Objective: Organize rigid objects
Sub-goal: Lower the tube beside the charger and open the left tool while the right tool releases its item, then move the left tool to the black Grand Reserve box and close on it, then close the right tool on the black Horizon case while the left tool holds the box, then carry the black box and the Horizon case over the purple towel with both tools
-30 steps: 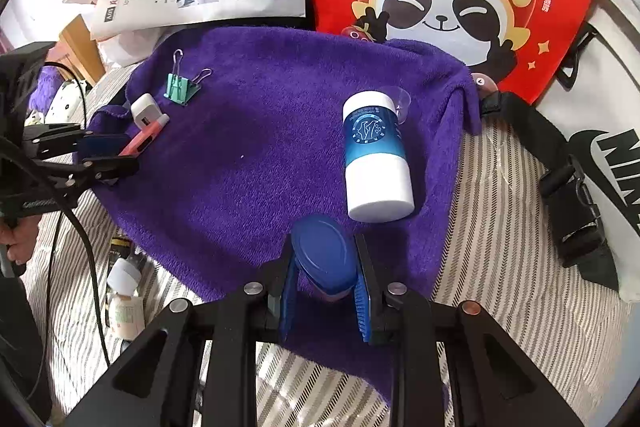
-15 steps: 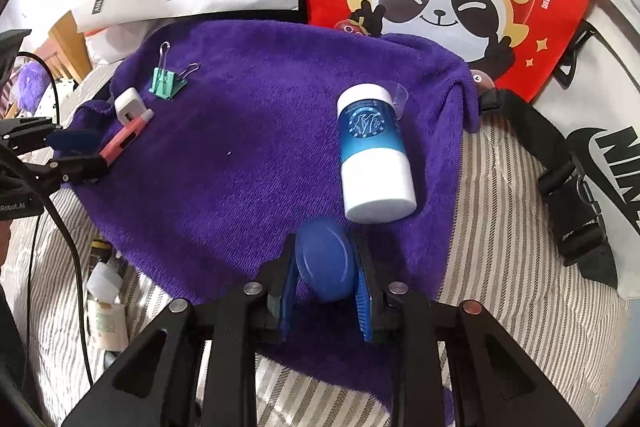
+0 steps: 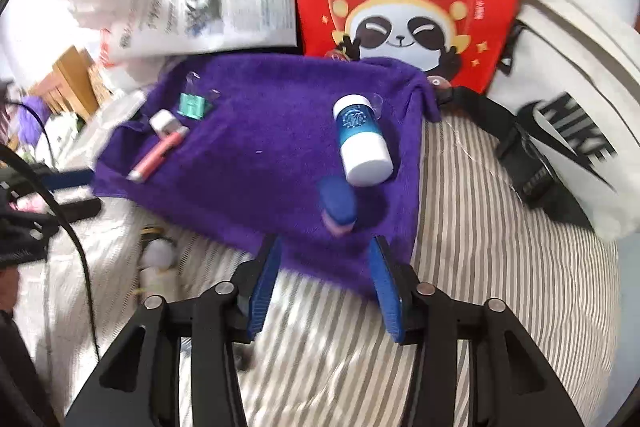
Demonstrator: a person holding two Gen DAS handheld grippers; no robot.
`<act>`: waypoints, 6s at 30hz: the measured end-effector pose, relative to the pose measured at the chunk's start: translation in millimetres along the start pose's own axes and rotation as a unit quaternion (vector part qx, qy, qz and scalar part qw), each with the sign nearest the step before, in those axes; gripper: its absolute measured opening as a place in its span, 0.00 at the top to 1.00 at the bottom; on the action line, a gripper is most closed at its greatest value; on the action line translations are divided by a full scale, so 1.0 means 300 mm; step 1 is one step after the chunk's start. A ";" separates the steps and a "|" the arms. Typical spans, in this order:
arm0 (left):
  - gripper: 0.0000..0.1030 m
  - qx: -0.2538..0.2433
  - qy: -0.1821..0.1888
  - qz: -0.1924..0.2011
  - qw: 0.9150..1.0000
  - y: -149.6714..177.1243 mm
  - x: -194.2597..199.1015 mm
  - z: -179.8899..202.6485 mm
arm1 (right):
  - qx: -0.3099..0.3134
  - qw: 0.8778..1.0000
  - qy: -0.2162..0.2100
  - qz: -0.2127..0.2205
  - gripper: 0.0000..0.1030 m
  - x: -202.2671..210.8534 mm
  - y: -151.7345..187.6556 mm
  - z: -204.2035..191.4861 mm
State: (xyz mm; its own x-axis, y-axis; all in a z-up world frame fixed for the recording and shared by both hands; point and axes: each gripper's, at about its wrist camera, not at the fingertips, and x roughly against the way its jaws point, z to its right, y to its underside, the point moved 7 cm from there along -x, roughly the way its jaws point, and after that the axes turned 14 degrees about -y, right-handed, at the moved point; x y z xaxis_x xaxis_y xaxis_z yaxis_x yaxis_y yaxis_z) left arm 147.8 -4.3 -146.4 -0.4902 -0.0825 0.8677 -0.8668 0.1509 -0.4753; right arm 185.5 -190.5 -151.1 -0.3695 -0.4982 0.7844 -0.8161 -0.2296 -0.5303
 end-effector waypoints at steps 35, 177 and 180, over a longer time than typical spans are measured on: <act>0.47 0.010 -0.061 -0.042 0.997 0.119 -0.110 0.168 | -0.058 0.997 -0.029 0.039 0.47 0.141 0.339 -0.029; 0.78 0.060 -0.022 0.036 0.997 -0.260 -0.043 -0.172 | 0.042 0.996 -0.011 0.079 0.79 0.071 -0.335 -0.044; 0.78 0.058 -0.015 0.046 0.997 -0.320 -0.048 -0.169 | 0.038 0.995 -0.018 0.091 0.79 0.061 -0.406 -0.030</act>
State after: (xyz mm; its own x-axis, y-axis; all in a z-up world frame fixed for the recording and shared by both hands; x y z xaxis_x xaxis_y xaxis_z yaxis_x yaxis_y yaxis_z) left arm 242.7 32.4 -105.7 -0.5689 -0.1029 0.8160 -0.8221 0.0441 -0.5676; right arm 274.1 -164.3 -69.2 -0.4915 -0.5660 0.6618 -0.7010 -0.1939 -0.6863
